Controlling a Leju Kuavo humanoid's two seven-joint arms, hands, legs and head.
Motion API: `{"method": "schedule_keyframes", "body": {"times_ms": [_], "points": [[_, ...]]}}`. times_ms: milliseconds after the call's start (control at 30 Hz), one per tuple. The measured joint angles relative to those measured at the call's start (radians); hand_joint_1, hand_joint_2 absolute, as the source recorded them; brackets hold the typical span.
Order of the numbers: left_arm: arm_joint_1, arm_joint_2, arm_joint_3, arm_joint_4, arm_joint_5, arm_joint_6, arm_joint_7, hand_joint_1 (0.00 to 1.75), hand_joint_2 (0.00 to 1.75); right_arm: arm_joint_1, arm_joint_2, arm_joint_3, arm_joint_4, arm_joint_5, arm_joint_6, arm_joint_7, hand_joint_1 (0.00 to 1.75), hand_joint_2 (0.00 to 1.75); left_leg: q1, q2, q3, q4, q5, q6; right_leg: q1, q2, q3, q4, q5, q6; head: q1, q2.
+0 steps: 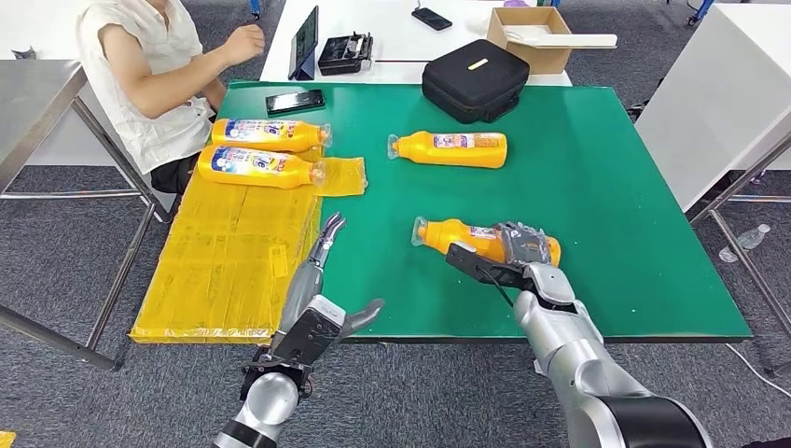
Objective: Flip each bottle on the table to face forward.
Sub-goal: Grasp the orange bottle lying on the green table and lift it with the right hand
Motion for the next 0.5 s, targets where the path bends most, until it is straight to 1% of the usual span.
{"method": "schedule_keyframes", "body": {"times_ms": [167, 233, 333, 400, 500], "points": [[0.000, 0.000, 0.000, 0.000, 0.006, -0.003, -0.001, 0.00, 1.75, -0.001, -0.001, -0.020, 0.000, -0.023, 0.003, -0.022, 1.75, 1.75, 0.000, 0.000, 0.001, 0.000, 0.000, 0.000, 0.000, 0.000, 0.001, 0.000, 0.000, 0.000, 0.000, 0.000], [0.000, 0.000, 0.000, 0.000, 0.022, -0.003, -0.002, 0.00, 1.75, -0.001, 0.000, -0.030, -0.002, -0.055, 0.004, -0.047, 1.75, 1.75, 0.000, 0.001, 0.002, 0.000, 0.000, 0.000, 0.000, 0.000, 0.002, 0.000, 0.001, 0.001, 0.000, 0.000], [0.000, 0.000, 0.002, 0.000, 0.067, 0.001, 0.001, 0.00, 1.75, 0.005, 0.003, -0.045, -0.017, -0.132, 0.006, -0.096, 1.75, 1.75, 0.000, 0.004, 0.004, 0.000, 0.000, 0.000, 0.000, 0.002, 0.003, 0.000, 0.001, 0.001, 0.000, 0.000], [0.001, 0.000, 0.004, -0.001, 0.112, 0.001, 0.015, 0.00, 1.75, 0.021, 0.011, -0.047, -0.051, -0.198, 0.016, -0.126, 1.75, 1.75, 0.000, 0.005, 0.004, 0.000, -0.001, 0.000, 0.000, 0.004, 0.003, 0.000, 0.001, 0.000, 0.000, 0.000], [0.002, 0.000, 0.009, 0.000, 0.195, -0.007, 0.046, 0.00, 1.75, 0.051, 0.029, -0.046, -0.123, -0.290, 0.044, -0.147, 1.75, 1.75, 0.000, 0.005, 0.004, 0.000, -0.001, 0.000, 0.000, 0.003, 0.002, 0.000, 0.001, 0.000, 0.000, 0.000]]}}
